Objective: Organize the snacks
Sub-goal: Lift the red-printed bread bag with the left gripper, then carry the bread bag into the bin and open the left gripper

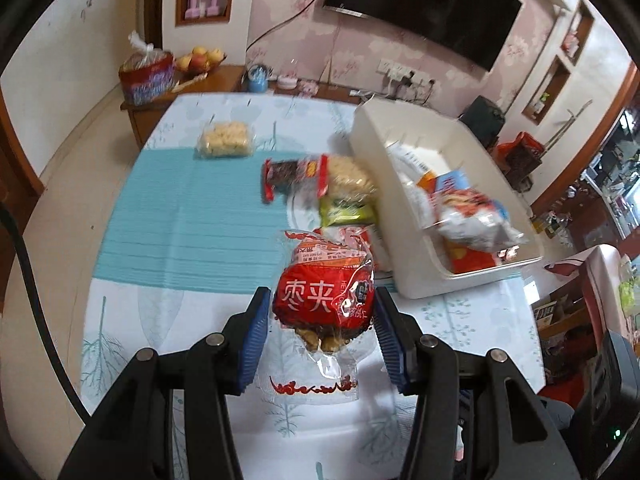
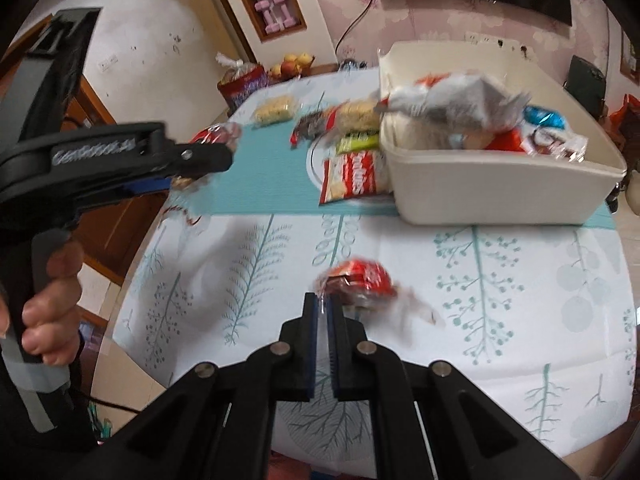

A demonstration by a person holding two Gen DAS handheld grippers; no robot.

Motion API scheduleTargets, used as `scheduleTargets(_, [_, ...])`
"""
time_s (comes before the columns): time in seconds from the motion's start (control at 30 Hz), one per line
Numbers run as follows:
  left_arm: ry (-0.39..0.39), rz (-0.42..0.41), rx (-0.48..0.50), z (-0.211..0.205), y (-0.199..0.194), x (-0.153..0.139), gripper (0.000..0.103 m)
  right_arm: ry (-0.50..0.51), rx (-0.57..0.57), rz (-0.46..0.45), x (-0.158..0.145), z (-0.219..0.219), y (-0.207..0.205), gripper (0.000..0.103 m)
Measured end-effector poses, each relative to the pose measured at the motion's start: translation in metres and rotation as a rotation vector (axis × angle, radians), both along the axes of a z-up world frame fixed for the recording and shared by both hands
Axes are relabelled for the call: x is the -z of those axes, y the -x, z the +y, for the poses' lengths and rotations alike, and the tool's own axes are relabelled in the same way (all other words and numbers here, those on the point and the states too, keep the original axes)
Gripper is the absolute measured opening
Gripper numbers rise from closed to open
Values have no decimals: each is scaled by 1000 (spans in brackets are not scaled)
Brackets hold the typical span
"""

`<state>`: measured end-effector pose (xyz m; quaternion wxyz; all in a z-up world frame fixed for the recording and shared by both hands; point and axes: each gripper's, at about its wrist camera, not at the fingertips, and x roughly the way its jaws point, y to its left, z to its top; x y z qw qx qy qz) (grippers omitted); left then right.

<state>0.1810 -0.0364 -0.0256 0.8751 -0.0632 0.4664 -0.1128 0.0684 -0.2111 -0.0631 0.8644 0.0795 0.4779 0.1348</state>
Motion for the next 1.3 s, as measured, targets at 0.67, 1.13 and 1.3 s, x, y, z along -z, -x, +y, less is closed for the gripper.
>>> scheduleTargets(0.67, [38,-253,114,-62,26,-85,49,23,80,-265,-91,-66,9,4])
scheduleTargets(1.13, [54,-232,293,-135,-95,-37,49,13,179,-271,-83,-127,-79,4])
scheduleTargets(1.3, [90,-84,320,-147,-138,0,49,9,206,-212,-60,-146,-115,4])
